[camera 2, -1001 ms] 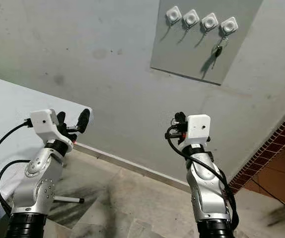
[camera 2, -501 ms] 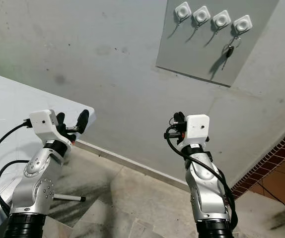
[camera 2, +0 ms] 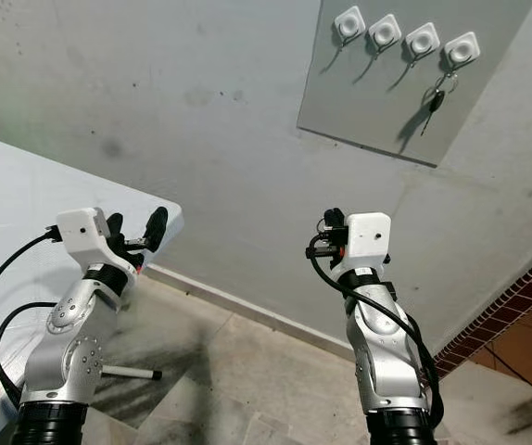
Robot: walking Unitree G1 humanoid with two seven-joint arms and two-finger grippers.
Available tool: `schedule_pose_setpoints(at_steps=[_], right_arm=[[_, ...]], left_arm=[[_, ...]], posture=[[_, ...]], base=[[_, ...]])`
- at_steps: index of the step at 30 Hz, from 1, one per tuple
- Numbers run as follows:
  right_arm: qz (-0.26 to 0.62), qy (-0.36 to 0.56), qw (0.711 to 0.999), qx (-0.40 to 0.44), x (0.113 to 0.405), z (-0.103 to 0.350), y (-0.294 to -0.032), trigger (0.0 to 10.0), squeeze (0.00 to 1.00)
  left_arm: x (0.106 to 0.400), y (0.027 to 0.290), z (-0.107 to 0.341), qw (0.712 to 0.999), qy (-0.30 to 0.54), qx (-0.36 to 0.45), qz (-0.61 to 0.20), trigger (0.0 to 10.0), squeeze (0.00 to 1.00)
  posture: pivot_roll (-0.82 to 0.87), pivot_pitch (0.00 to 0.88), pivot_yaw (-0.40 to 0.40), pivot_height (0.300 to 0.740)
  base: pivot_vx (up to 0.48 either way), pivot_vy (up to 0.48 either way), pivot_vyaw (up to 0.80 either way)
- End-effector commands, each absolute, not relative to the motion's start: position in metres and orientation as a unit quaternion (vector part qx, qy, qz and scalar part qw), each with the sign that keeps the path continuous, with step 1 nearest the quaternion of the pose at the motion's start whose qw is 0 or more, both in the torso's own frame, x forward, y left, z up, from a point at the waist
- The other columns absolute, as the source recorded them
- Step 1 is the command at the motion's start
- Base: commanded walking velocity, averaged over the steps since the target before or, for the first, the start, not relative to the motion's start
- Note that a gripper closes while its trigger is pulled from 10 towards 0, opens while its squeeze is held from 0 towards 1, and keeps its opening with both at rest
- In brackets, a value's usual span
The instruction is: Hang keys on a hook
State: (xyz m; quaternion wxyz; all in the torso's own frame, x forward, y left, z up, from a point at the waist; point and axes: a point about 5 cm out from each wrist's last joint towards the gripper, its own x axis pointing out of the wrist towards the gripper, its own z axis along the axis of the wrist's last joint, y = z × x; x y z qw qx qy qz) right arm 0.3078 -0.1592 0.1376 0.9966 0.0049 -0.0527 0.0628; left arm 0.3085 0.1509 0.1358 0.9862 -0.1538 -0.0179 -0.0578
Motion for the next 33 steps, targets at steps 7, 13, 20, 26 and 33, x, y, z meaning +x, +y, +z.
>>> schedule_pose_setpoints(at_steps=[7, 13, 20, 26, 33], right_arm=[[0.061, -0.059, 0.996, 0.007, 0.3082, 0.1418, -0.1588, 10.0, 0.0], [0.049, -0.063, 0.997, 0.007, 0.3087, 0.1429, -0.1607, 10.0, 0.0], [0.036, -0.059, 0.998, 0.016, 0.3098, 0.1417, -0.1627, 10.0, 0.0], [0.038, -0.06, 0.997, 0.017, 0.3097, 0.1419, -0.1614, 10.0, 0.0], [0.009, -0.044, 0.998, 0.032, 0.3087, 0.1371, -0.1618, 10.0, 0.0]], left_arm=[[0.3085, 0.1548, 0.1376, 0.988, -0.013, -0.149, -0.039, 10.0, 0.0], [0.3102, 0.1545, 0.1363, 0.989, -0.004, -0.146, -0.028, 10.0, 0.0], [0.3105, 0.1522, 0.1387, 0.992, -0.005, -0.117, -0.045, 10.0, 0.0], [0.3114, 0.1531, 0.1388, 0.993, -0.005, -0.105, -0.049, 10.0, 0.0], [0.3154, 0.1536, 0.1358, 0.994, 0.01, -0.108, -0.027, 10.0, 0.0]], posture=[[0.04, 0.0, -0.058, 0.74], [0.04, 0.0, -0.056, 0.74], [0.04, 0.0, -0.051, 0.74], [0.04, 0.0, -0.047, 0.74], [0.03, 0.0, -0.038, 0.74]], base=[[0.0, 0.051, -0.71], [0.0, 0.0, -0.59], [0.0, 0.0, 0.0], [0.0, 0.0, 0.0], [0.0, -0.137, 0.0]])
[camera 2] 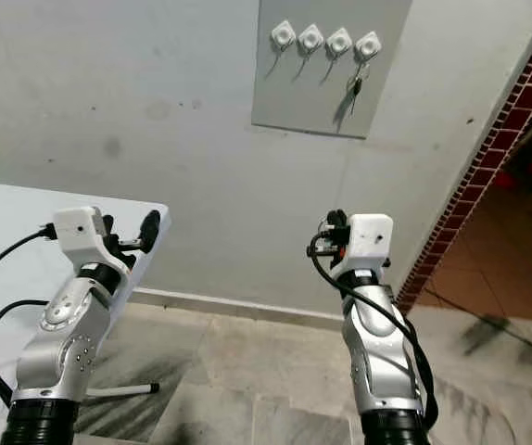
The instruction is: Hang keys on a hook
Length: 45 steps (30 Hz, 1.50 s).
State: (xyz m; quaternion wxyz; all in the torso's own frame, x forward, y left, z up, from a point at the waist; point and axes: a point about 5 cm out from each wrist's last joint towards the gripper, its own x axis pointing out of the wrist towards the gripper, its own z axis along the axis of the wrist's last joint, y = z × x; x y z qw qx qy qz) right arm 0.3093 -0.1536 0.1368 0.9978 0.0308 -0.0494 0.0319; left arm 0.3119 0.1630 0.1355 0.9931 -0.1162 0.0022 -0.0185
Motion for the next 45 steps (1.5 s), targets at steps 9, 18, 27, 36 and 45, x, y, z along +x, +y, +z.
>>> schedule_pose_setpoints(at_steps=[9, 18, 27, 36, 45], right_arm=[[-0.009, -0.023, 0.998, 0.052, 0.307, 0.133, -0.159, 10.0, 0.0], [-0.046, 0.038, 0.996, 0.07, 0.308, 0.123, -0.158, 10.0, 0.0], [-0.018, -0.013, 0.999, 0.033, 0.316, 0.141, -0.171, 10.0, 0.0], [-0.036, -0.067, 0.996, 0.042, 0.307, 0.148, -0.182, 10.0, 0.0], [-0.017, -0.075, 0.996, 0.05, 0.303, 0.144, -0.173, 10.0, 0.0]], left_arm=[[0.316, 0.152, 0.134, 0.987, 0.026, -0.156, -0.039, 10.0, 0.0], [0.318, 0.149, 0.135, 0.992, 0.032, -0.122, -0.024, 10.0, 0.0], [0.316, 0.136, 0.132, 0.988, 0.055, -0.076, -0.119, 10.0, 0.0], [0.315, 0.135, 0.134, 0.993, 0.025, -0.025, -0.11, 10.0, 0.0], [0.322, 0.15, 0.147, 0.994, -0.002, -0.069, -0.086, 10.0, 0.0]], posture=[[0.03, 0.0, -0.036, 0.74], [0.03, 0.0, -0.037, 0.74], [0.02, 0.0, -0.032, 0.74], [0.01, 0.009, -0.005, 0.74], [0.01, 0.008, 0.011, 0.74]], base=[[0.125, 0.1, 0.0], [0.151, 0.103, 0.0], [0.0, 0.0, 0.0], [0.0, 0.0, 0.0], [0.0, 0.0, 0.0]])
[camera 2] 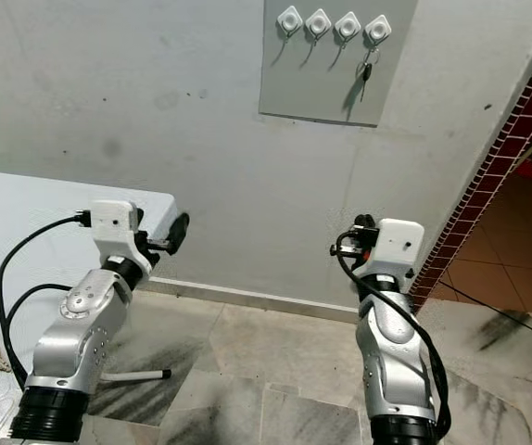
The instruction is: Hang keys on a hook
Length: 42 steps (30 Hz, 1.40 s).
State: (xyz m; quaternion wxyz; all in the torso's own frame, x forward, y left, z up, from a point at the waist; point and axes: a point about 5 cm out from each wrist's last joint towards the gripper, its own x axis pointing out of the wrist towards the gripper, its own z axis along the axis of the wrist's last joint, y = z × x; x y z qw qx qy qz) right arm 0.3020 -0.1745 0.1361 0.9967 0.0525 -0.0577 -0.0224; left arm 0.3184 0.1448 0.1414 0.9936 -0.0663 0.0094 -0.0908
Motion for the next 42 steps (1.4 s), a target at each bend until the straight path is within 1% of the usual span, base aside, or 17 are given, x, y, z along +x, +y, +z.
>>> schedule_pose_setpoints(at_steps=[1, 6, 11, 21, 28, 42], right_arm=[[-0.017, -0.076, 0.996, 0.05, 0.303, 0.144, -0.173, 10.0, 0.0], [-0.008, -0.086, 0.995, 0.052, 0.302, 0.146, -0.171, 10.0, 0.0], [-0.008, -0.09, 0.995, 0.045, 0.3, 0.147, -0.171, 10.0, 0.0], [-0.01, -0.121, 0.992, 0.043, 0.3, 0.159, -0.173, 10.0, 0.0], [0.0, -0.131, 0.99, 0.044, 0.3, 0.162, -0.172, 10.0, 0.0], [0.013, -0.13, 0.99, 0.047, 0.301, 0.161, -0.166, 10.0, 0.0]], left_arm=[[0.323, 0.151, 0.147, 0.994, -0.001, -0.072, -0.084, 10.0, 0.0], [0.325, 0.159, 0.148, 0.994, -0.002, -0.087, -0.071, 10.0, 0.0], [0.327, 0.158, 0.148, 0.994, 0.0, -0.089, -0.07, 10.0, 0.0], [0.329, 0.152, 0.152, 0.99, -0.006, -0.097, -0.102, 10.0, 0.0], [0.326, 0.145, 0.152, 0.987, -0.001, -0.089, -0.132, 10.0, 0.0], [0.325, 0.146, 0.151, 0.988, 0.0, -0.077, -0.134, 10.0, 0.0]], posture=[[0.01, 0.008, 0.011, 0.74], [-0.01, 0.007, 0.041, 0.74], [-0.02, 0.005, 0.048, 0.74], [-0.03, 0.001, 0.046, 0.74], [-0.03, 0.0, 0.036, 0.74], [-0.02, 0.0, 0.023, 0.74]], base=[[0.0, 0.0, 0.0], [0.0, 0.0, 0.0], [0.0, 0.0, 0.0], [0.0, 0.0, 0.0], [0.342, 0.0, 0.0], [0.328, 0.0, 0.0]])
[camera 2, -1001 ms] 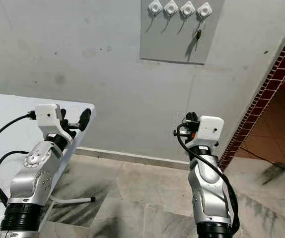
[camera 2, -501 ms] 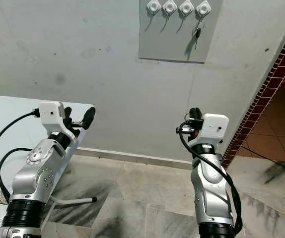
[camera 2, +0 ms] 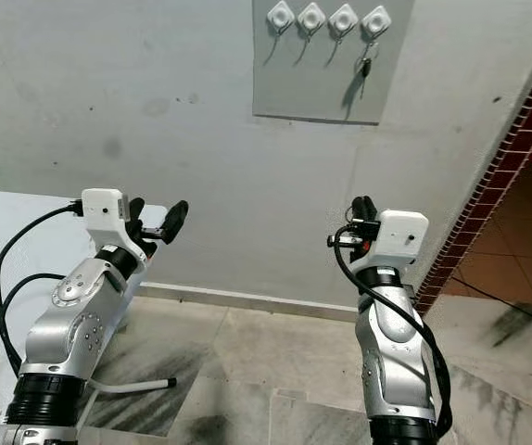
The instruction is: Hang keys on a hook
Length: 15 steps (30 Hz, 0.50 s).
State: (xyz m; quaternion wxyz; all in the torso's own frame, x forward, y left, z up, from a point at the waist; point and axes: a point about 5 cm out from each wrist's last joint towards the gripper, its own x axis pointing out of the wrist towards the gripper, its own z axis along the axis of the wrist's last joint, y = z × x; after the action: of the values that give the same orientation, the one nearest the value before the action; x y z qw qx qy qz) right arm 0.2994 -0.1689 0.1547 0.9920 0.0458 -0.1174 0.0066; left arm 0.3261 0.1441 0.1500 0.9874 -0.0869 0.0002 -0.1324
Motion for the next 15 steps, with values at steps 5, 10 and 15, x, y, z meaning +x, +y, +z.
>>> schedule_pose_setpoints(at_steps=[5, 10, 15], right_arm=[[0.016, -0.128, 0.99, 0.048, 0.3014, 0.1599, -0.165, 10.0, 0.0], [0.019, -0.128, 0.99, 0.049, 0.3016, 0.1596, -0.1635, 10.0, 0.0], [0.021, -0.128, 0.99, 0.05, 0.3009, 0.159, -0.1626, 10.0, 0.0]], left_arm=[[0.324, 0.1455, 0.1504, 0.988, 0.0, -0.073, -0.136, 10.0, 0.0], [0.3236, 0.1446, 0.1507, 0.988, -0.002, -0.066, -0.139, 10.0, 0.0], [0.3234, 0.1448, 0.1502, 0.988, 0.0, -0.075, -0.138, 10.0, 0.0]], posture=[[-0.02, 0.0, 0.02, 0.74], [-0.02, 0.0, 0.019, 0.74], [-0.02, 0.0, 0.021, 0.74]], base=[[0.377, 0.0, 0.0], [0.442, 0.0, 0.0], [0.48, 0.0, 0.0]])
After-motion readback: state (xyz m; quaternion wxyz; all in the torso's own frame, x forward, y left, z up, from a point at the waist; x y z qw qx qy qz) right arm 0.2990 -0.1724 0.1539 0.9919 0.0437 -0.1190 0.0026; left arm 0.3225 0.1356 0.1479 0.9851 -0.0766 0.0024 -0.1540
